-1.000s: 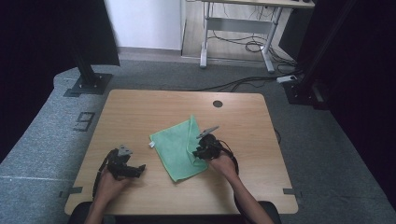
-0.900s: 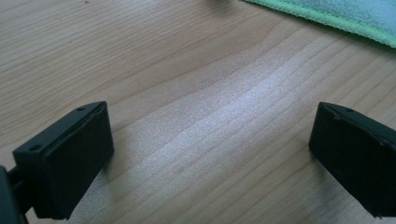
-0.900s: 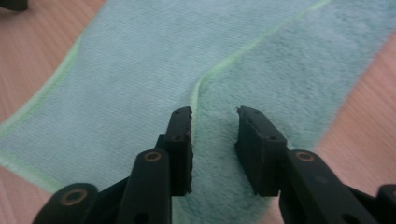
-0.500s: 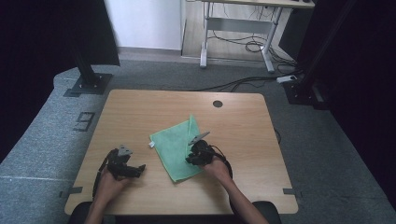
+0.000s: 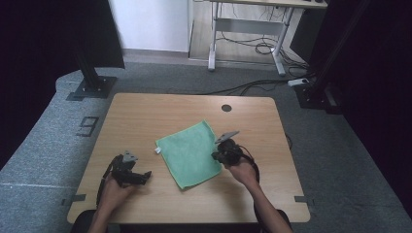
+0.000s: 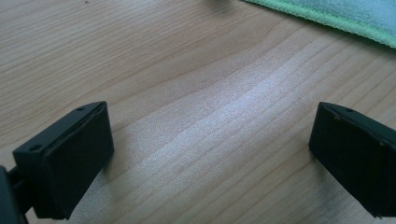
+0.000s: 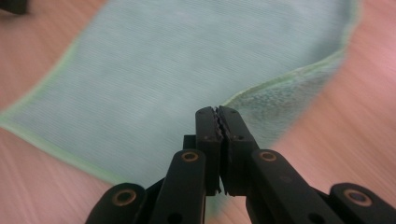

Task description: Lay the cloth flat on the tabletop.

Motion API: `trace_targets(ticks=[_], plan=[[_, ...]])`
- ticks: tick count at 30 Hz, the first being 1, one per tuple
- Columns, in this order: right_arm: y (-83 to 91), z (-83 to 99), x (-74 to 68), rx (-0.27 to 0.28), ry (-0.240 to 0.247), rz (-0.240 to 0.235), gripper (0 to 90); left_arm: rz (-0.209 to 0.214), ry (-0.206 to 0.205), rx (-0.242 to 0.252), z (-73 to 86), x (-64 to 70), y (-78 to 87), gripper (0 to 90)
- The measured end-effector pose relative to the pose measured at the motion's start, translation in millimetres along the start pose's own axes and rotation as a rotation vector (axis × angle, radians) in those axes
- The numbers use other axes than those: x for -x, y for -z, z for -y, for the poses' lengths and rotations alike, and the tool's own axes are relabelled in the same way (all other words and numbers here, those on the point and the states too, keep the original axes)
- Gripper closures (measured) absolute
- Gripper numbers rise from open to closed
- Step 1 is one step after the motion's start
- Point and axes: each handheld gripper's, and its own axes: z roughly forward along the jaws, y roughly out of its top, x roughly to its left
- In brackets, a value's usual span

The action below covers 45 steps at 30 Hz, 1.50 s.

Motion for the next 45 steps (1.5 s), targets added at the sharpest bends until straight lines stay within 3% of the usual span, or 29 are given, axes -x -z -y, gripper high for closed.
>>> trace_targets(ticks=[5,6,7,8,9,10,12,15,17,20,23,27,30,32,35,42,45], plan=[[13.0,29.5,31.8,-0.024,-0.085,0.078,86.4,0.0,0.0,0.0,0.0,0.0,0.0,0.0],[13.0,29.5,31.8,-0.024,-0.085,0.078,86.4,0.0,0.0,0.0,0.0,0.0,0.0,0.0],[10.4,44.1,43.0,-0.04,-0.123,0.085,86.2,0.0,0.0,0.0,-0.1,0.1,0.0,0.0],[10.4,44.1,43.0,-0.04,-0.123,0.085,86.2,0.0,0.0,0.0,-0.1,0.1,0.0,0.0],[4.1,57.8,50.1,-0.058,-0.155,0.089,86.0,-0.002,0.003,0.0,-0.2,0.4,-0.1,0.0],[4.1,57.8,50.1,-0.058,-0.155,0.089,86.0,-0.002,0.003,0.0,-0.2,0.4,-0.1,0.0],[0.3,70.6,56.9,-0.038,-0.2,0.064,85.7,-0.002,0.003,-0.001,-0.6,1.1,-0.5,0.0],[4.3,68.3,56.5,-0.06,-0.177,0.092,77.2,-0.001,0.002,0.0,-1.8,3.1,-1.5,0.0],[7.6,63.1,56.6,-0.04,-0.174,0.099,68.8,-0.009,0.011,-0.008,-4.8,6.0,-2.4,0.0],[8.8,52.8,57.7,-0.021,-0.161,0.11,65.1,-0.025,0.001,0.002,-15.4,14.6,-2.4,3.0],[2.9,44.6,59.3,-0.033,-0.153,0.114,67.6,0.011,0.001,0.046,-30.6,26.2,-2.8,2.9],[-8.8,45.2,59.2,-0.065,-0.142,0.118,77.8,0.063,-0.002,0.058,-45.6,43.3,-13.4,1.1],[-13.3,48.9,59.6,-0.079,-0.136,0.116,81.1,0.069,-0.014,0.055,-50.3,51.0,-20.1,0.3],[-12.0,53.2,59.4,-0.055,-0.149,0.099,82.7,0.072,-0.026,0.052,-55.7,58.7,-27.6,0.0],[-10.2,55.7,56.4,-0.053,-0.142,0.093,82.7,0.082,-0.012,0.061,-62.0,62.6,-29.9,0.0],[-5.5,64.2,44.6,-0.035,-0.133,0.056,80.8,0.052,-0.046,0.029,-67.2,69.3,-38.5,0.0],[-1.2,71.7,32.7,-0.023,-0.127,0.021,79.2,0.0,-0.079,-0.01,-62.2,75.3,-44.6,0.0]])
